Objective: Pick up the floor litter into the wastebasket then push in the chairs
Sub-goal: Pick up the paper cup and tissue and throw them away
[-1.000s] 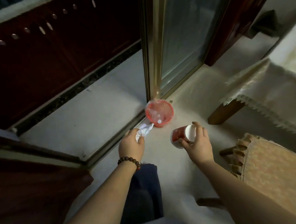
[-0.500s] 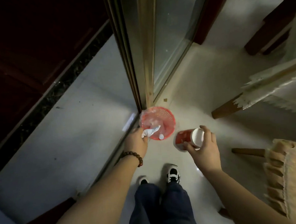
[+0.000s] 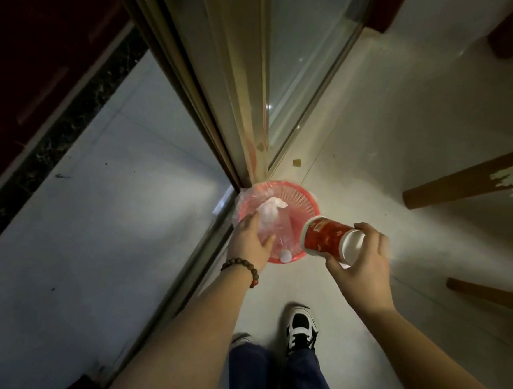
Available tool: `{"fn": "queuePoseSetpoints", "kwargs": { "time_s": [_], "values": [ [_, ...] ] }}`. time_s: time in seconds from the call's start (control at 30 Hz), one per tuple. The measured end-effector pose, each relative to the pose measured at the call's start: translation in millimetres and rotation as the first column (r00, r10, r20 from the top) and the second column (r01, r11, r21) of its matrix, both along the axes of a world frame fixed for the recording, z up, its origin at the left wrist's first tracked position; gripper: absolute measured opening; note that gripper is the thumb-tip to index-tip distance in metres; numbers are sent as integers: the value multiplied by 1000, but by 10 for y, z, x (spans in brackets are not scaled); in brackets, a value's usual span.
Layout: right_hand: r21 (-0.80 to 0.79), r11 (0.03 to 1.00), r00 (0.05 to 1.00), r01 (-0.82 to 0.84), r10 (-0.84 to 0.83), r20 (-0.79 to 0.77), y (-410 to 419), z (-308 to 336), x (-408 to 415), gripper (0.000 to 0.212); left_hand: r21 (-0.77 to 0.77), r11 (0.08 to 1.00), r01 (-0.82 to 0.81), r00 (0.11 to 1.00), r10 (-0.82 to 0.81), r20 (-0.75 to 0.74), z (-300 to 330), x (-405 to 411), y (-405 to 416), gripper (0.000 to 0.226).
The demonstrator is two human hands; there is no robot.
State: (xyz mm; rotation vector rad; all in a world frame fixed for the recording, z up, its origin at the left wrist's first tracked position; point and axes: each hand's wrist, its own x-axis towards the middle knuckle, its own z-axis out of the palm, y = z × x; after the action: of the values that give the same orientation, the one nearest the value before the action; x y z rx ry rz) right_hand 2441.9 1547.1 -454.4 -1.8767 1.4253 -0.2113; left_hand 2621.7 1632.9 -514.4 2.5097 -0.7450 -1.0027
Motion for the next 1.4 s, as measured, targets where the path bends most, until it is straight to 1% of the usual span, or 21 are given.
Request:
{"fn": "queuePoseSetpoints", "kwargs": {
  "time_s": [0.1,0.23,0.3,0.4,0.43,0.53,0.63,0.77,0.83,0.93,1.07,1.13,1.23,1.33,1.4],
  "values": [
    [-7,1000,999,-29,29,-17,-120,-204,223,69,-36,999,-17,1000,17,-2,-25,-39,206,56],
    [11,999,999,-34,34,11,-242,-554,566,73,-60,997,-55,998,53,-33,-65,-74,443,58],
    [42,999,1000,-25,25,0,-273,-721,674,82,-60,996,-66,997,64,-38,-72,-85,498,60],
    [71,997,999,-24,26,-31,-280,-862,664,105,-75,996,-54,999,54,0,-33,-89,526,62],
    [72,997,999,-27,30,-44,-268,-862,627,109,-79,995,-56,998,57,7,-4,-84,521,63],
    [41,997,994,-60,64,-91,-192,-690,490,109,-92,994,-54,998,57,30,176,-77,463,65],
    [-15,995,989,-101,99,-108,-138,-317,362,100,-87,996,-36,997,42,65,532,-78,381,68],
    [-102,980,978,-170,155,-140,-72,470,216,85,-57,998,15,993,-8,116,1279,-112,306,70],
    [-151,966,968,-210,183,-171,-26,943,139,77,-91,994,61,988,-48,145,1765,-146,276,67],
    [-178,958,961,-225,187,-205,48,1665,-15,73,-126,981,145,970,-115,214,2514,-212,249,65],
    [-219,949,963,-226,183,-197,205,2535,-311,69,-192,958,214,949,-158,273,3369,-361,234,67],
    [-243,948,968,-205,160,-192,300,2876,-499,65,-219,943,251,937,-179,301,3709,-453,231,67],
    [-258,958,980,-124,78,-184,429,3243,-775,63,-269,912,310,920,-216,327,4073,-603,242,67],
    [-302,953,989,-38,-7,-148,570,3469,-1008,61,-296,889,350,909,-246,335,4256,-748,261,66],
    [-305,952,988,21,-66,-140,687,3565,-1160,61,-293,867,403,891,-298,343,4324,-873,282,66]
  ]
}}
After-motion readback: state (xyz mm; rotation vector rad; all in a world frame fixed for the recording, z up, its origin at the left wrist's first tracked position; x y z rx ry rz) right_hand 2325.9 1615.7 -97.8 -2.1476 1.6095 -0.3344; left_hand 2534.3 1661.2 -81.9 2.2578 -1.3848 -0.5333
